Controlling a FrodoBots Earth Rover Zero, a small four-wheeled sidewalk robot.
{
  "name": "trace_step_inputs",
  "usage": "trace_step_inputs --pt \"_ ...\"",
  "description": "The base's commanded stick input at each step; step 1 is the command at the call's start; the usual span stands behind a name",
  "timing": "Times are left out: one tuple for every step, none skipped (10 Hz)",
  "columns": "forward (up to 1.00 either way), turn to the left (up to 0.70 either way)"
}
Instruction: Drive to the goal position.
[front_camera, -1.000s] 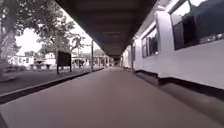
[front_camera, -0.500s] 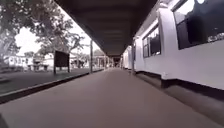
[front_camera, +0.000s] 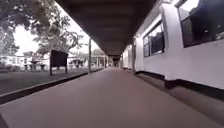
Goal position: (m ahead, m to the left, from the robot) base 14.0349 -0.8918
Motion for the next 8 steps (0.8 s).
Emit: trace_step_inputs --pt "0.7 0.0" --pt "0.7 0.0" --pt "0.7 0.0" --pt "0.7 0.0" --pt "0.7 0.0" --pt "0.7 0.0" --pt "0.7 0.0" --pt "0.7 0.0"
